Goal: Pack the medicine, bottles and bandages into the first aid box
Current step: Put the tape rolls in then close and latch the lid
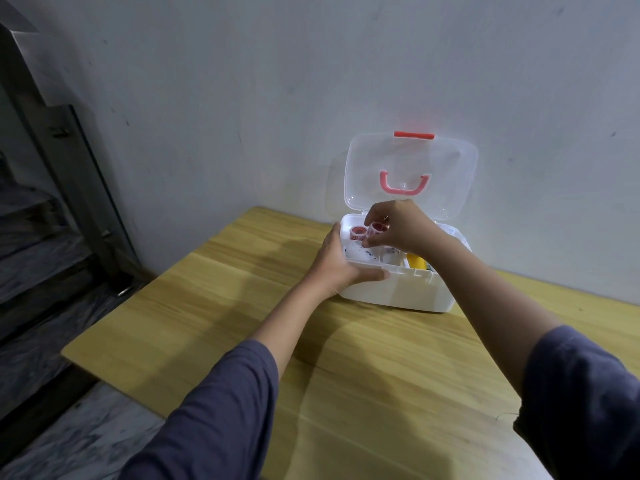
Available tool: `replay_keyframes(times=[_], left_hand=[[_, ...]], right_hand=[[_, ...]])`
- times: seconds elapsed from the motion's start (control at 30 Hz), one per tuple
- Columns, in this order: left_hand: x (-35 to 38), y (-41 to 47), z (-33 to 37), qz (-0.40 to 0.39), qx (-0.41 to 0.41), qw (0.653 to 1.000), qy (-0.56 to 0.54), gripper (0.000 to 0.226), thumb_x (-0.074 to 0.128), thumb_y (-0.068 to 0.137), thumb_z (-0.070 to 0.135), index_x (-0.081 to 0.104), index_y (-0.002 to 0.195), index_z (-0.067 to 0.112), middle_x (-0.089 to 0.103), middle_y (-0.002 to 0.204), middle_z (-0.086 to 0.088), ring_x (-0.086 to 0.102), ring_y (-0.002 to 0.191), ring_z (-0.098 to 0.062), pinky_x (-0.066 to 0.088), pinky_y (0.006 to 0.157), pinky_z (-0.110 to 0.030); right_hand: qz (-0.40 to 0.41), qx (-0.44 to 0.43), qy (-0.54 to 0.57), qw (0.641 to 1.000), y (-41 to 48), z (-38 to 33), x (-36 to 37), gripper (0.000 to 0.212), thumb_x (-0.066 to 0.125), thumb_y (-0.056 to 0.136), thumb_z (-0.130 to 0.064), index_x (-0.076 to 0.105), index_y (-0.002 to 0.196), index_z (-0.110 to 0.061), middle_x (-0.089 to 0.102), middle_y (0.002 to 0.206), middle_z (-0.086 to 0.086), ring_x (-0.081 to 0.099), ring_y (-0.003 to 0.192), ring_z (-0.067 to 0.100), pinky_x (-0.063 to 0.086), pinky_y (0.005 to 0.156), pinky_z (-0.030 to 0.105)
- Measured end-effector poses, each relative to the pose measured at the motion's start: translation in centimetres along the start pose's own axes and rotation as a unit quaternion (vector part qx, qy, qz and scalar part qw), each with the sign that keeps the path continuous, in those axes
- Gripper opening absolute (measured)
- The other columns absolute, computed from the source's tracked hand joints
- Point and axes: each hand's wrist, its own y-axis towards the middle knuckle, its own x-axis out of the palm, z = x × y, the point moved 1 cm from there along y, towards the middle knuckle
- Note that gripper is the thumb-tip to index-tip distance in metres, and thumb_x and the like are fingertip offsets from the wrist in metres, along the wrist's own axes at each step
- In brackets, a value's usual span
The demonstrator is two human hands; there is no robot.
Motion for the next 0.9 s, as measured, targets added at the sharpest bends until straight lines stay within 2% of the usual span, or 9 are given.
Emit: replay_keyframes(times=[0.13,0.3,0.4,0.47,0.53,0.63,0.7,0.8,0.9], left_hand=[[0.2,0.1,0.4,-0.002,0.005,1.000,-0.009,0.106,0.093,0.036,0.044,0.050,0.132,0.030,0.063,0.130,0.004,0.064,0.119,-0.016,0.056,0.100,-0.044],[0.3,0.1,0.8,-0.004,0.011,1.000,-0.015,0.108,0.094,0.036,0.042,0.050,0.133,0.029,0.063,0.131,0.003,0.065,0.119,-0.017,0.056,0.100,-0.045],[0.6,-0.1,1.1,-0.009,0.021,1.000,-0.019,0.110,0.092,0.035,0.041,0.049,0.135,0.027,0.063,0.131,0.003,0.064,0.119,-0.016,0.057,0.099,-0.041],[0.5,-0.1,1.3,-0.011,0.026,0.999,-0.016,0.112,0.090,0.035,0.044,0.048,0.137,0.025,0.062,0.131,0.002,0.063,0.119,-0.016,0.057,0.098,-0.037],[0.3,-0.1,1.1,-0.007,0.023,1.000,-0.008,0.111,0.091,0.034,0.046,0.049,0.135,0.025,0.062,0.131,0.002,0.063,0.120,-0.017,0.056,0.100,-0.040],[0.0,0.0,0.8,-0.002,0.010,1.000,-0.001,0.110,0.092,0.034,0.047,0.049,0.133,0.025,0.061,0.132,0.003,0.063,0.121,-0.016,0.055,0.102,-0.043],[-0.2,-0.2,0.8,-0.004,0.005,1.000,-0.001,0.113,0.092,0.034,0.045,0.047,0.137,0.025,0.061,0.133,0.003,0.062,0.122,-0.017,0.055,0.102,-0.041],[-0.2,-0.3,0.6,-0.016,-0.002,1.000,0.011,0.120,0.095,0.039,0.043,0.041,0.144,0.025,0.057,0.139,0.002,0.058,0.127,-0.019,0.052,0.105,-0.039],[-0.2,-0.3,0.3,-0.012,-0.009,1.000,0.009,0.120,0.092,0.034,0.049,0.044,0.141,0.025,0.059,0.137,0.003,0.060,0.125,-0.017,0.052,0.106,-0.041]], right_hand=[[0.008,-0.002,-0.010,1.000,0.1,-0.2,-0.6,0.040,0.085,0.060,-0.019,0.070,0.095,-0.009,0.071,0.097,0.008,0.058,0.079,0.017,0.052,0.075,0.032],[0.012,-0.002,-0.024,1.000,0.3,-0.5,-0.9,0.042,0.084,0.062,-0.017,0.071,0.101,-0.007,0.072,0.102,0.010,0.057,0.078,0.014,0.042,0.071,0.024],[0.006,0.001,-0.019,1.000,0.0,-0.3,-1.7,0.044,0.084,0.063,-0.018,0.070,0.104,-0.008,0.071,0.105,0.010,0.056,0.081,0.012,0.041,0.073,0.022],[0.006,-0.002,-0.018,1.000,-0.1,-0.2,-2.1,0.043,0.083,0.065,-0.020,0.070,0.105,-0.009,0.071,0.104,0.009,0.056,0.081,0.012,0.041,0.067,0.019],[-0.001,-0.008,-0.024,1.000,-0.2,-0.3,-2.1,0.042,0.083,0.065,-0.023,0.070,0.103,-0.010,0.071,0.100,0.008,0.057,0.080,0.014,0.042,0.063,0.019],[-0.015,-0.012,-0.047,0.999,0.1,-0.7,-1.4,0.042,0.084,0.063,-0.024,0.071,0.101,-0.012,0.071,0.100,0.007,0.062,0.085,0.019,0.051,0.079,0.031],[-0.007,-0.007,-0.046,0.999,0.3,-0.5,-0.8,0.045,0.085,0.061,-0.024,0.070,0.102,-0.011,0.072,0.101,0.007,0.063,0.085,0.019,0.054,0.083,0.036],[0.002,0.003,-0.028,1.000,0.5,0.0,0.0,0.048,0.085,0.061,-0.023,0.068,0.104,-0.008,0.072,0.102,0.009,0.061,0.083,0.016,0.053,0.082,0.033],[-0.019,0.002,-0.030,0.999,0.5,0.0,0.2,0.045,0.078,0.071,-0.026,0.066,0.109,-0.008,0.070,0.108,0.009,0.061,0.090,0.017,0.049,0.083,0.028]])
